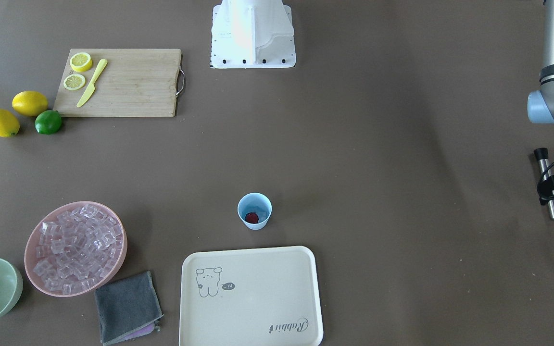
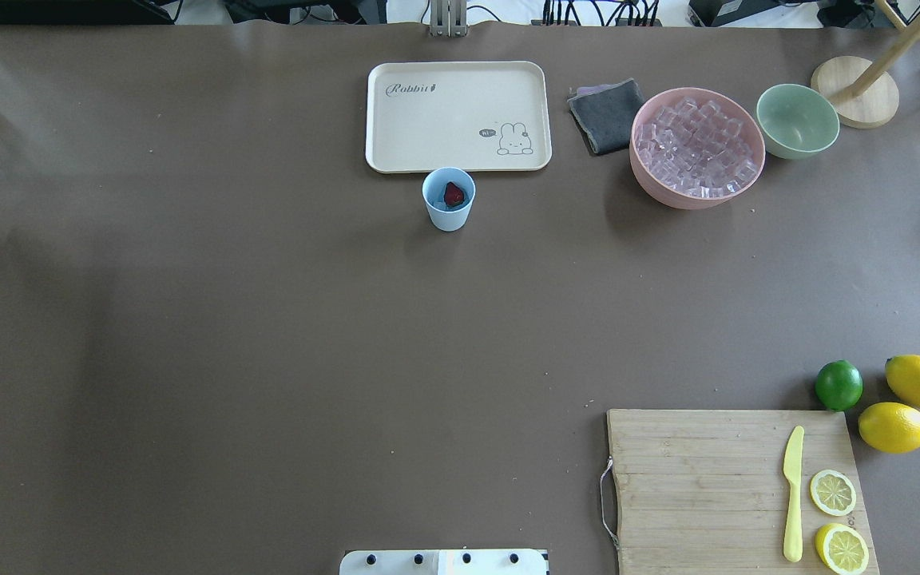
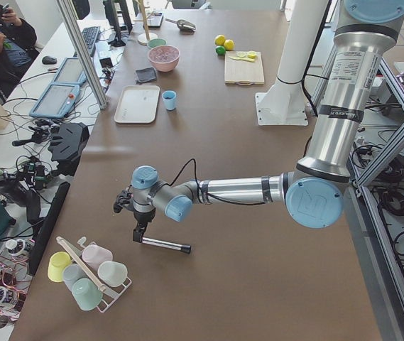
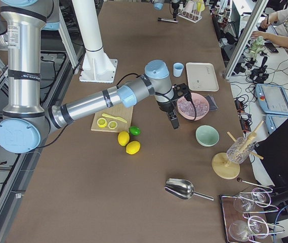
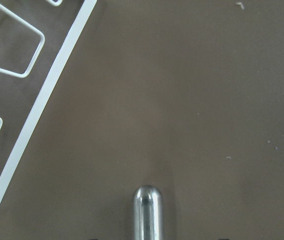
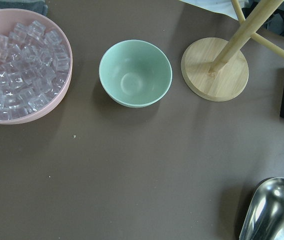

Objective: Mash ice and strawberries in cup

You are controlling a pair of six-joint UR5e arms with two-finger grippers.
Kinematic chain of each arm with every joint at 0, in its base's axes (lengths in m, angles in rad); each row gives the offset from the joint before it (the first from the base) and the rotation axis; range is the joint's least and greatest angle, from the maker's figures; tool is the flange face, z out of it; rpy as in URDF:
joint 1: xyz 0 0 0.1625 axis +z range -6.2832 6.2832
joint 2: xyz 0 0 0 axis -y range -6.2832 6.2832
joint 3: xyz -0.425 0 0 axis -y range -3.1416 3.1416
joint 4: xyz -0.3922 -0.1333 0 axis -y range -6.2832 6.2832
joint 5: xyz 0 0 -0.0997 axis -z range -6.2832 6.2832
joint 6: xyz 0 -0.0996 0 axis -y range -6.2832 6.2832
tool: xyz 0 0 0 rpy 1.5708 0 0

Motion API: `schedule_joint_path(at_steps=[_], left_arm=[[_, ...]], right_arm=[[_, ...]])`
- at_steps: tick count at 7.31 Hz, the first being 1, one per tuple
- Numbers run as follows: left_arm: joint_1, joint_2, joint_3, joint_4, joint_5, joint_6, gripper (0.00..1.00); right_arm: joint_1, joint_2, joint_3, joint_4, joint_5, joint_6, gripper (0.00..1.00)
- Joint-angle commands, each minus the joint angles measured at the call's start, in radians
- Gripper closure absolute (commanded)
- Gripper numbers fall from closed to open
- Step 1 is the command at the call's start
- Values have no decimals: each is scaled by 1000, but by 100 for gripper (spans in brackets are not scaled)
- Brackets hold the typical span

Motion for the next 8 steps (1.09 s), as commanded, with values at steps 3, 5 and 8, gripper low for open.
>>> schedule_joint_path(at_steps=[3, 5, 8], left_arm=[[-143, -113, -97, 204, -95, -14, 2], [-220, -118, -128, 241, -187, -17, 2], [-265, -71, -244, 347, -184, -17, 2]], right_arm=[[-55, 183, -178, -14, -63, 15, 0], [-85, 246, -207, -60, -55, 15, 0], [-87, 226, -165, -63, -58, 15, 0]])
